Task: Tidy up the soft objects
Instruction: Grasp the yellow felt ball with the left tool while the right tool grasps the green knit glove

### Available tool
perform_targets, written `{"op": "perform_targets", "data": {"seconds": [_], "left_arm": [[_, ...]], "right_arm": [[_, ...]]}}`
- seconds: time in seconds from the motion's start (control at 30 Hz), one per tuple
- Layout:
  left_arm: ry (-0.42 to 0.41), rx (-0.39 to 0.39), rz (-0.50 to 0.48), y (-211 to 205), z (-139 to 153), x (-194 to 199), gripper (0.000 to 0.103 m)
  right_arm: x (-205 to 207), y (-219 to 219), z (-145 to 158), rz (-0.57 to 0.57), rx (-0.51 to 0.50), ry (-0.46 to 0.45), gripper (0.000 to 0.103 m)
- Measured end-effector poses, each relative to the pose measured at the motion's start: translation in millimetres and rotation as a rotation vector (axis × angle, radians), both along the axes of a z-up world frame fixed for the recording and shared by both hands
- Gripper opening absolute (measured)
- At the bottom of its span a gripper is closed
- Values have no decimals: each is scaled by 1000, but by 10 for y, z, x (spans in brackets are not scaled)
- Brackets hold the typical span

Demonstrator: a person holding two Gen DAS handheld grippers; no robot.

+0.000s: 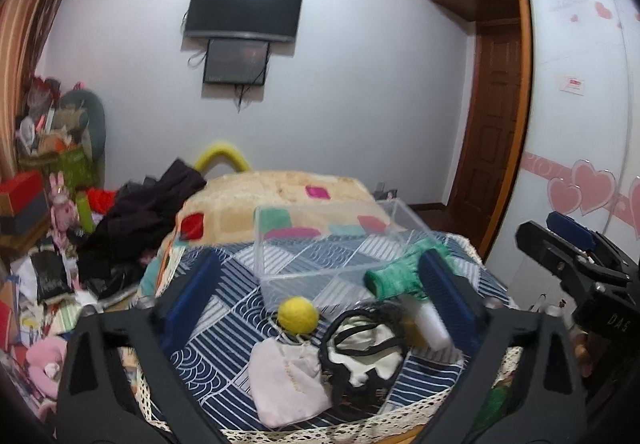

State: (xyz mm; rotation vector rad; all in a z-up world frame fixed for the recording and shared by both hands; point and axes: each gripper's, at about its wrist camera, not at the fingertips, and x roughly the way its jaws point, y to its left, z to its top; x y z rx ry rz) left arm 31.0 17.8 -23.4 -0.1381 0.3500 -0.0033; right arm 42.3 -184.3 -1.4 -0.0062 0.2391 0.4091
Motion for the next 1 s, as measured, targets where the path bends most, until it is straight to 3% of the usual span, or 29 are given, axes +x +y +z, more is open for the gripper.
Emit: {"op": "perform_targets", "data": {"seconds": [0.13,0.43,0.8,0.87,0.93,1.0], "left_arm": [[86,-41,8,147,-182,224,82],[267,-96,-5,296,-624,748,69],[412,-117,-107,297,-1000,1234,66],[435,-136,-118,316,-1063,1275,60],[454,-153,-134,329,-1129,1309,48],[469,-172,-151,339,-1170,1329,45]], "right_arm": [[210,-17,-128,8,-3,79,84],[524,32,-381,13,-33,195,83],[867,217,-625,29,-109,297,83],[881,222,-667,36,-122,299,75],[867,211,-683,34,-140,295,63],[849,193,-691,24,-148,284,52]]}}
